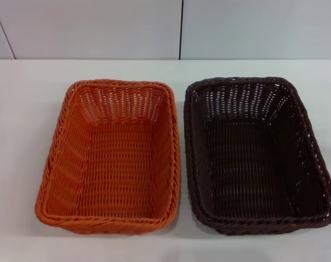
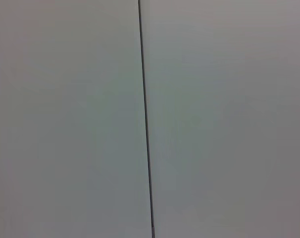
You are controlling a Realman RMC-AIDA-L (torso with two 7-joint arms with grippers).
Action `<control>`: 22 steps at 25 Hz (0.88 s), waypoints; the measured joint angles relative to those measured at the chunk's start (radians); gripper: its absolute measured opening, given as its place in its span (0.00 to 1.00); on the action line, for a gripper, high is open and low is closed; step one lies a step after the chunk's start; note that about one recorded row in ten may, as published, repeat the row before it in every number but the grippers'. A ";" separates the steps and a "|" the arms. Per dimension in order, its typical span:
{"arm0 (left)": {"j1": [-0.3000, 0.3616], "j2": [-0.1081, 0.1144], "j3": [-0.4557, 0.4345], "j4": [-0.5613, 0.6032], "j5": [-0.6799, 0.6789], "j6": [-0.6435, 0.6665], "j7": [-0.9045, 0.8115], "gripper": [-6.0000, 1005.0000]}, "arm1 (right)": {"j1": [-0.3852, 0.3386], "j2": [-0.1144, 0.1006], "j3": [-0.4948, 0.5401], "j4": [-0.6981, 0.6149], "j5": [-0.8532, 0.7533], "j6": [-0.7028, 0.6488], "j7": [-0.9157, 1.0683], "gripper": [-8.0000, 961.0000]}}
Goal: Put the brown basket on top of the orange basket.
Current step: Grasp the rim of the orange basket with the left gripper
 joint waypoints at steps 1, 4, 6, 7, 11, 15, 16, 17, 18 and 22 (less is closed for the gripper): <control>0.000 0.000 0.000 0.000 0.000 0.000 0.000 0.80 | 0.001 0.000 0.000 0.000 0.000 0.000 0.000 0.82; -0.001 0.000 0.000 0.008 0.000 0.000 0.001 0.80 | 0.002 0.000 0.000 0.000 0.000 0.000 0.000 0.82; -0.001 0.000 0.000 0.008 0.000 0.000 0.001 0.80 | 0.002 0.000 -0.001 0.000 0.000 0.000 0.000 0.82; -0.001 0.000 0.000 0.009 0.000 0.000 0.001 0.80 | 0.002 0.000 -0.003 0.000 0.000 0.000 0.000 0.82; -0.001 0.000 0.007 0.010 0.000 0.000 0.001 0.80 | 0.002 0.000 -0.012 0.000 0.000 0.000 0.000 0.82; -0.002 0.015 0.091 -0.013 0.021 -0.020 -0.006 0.80 | 0.002 -0.001 -0.012 -0.001 0.000 -0.001 0.000 0.82; -0.002 0.015 0.091 -0.013 0.021 -0.020 -0.006 0.80 | 0.003 -0.001 -0.012 -0.002 0.000 -0.003 0.000 0.82; -0.003 0.025 0.100 -0.033 0.035 -0.046 -0.011 0.80 | 0.005 -0.001 -0.013 -0.007 0.000 -0.009 0.000 0.82; -0.003 0.025 0.100 -0.033 0.035 -0.046 -0.011 0.80 | 0.005 -0.001 -0.013 -0.007 0.000 -0.009 0.000 0.82; 0.054 0.127 0.092 -0.399 0.143 -0.461 -0.022 0.79 | 0.007 0.000 -0.014 -0.015 0.000 -0.028 0.001 0.82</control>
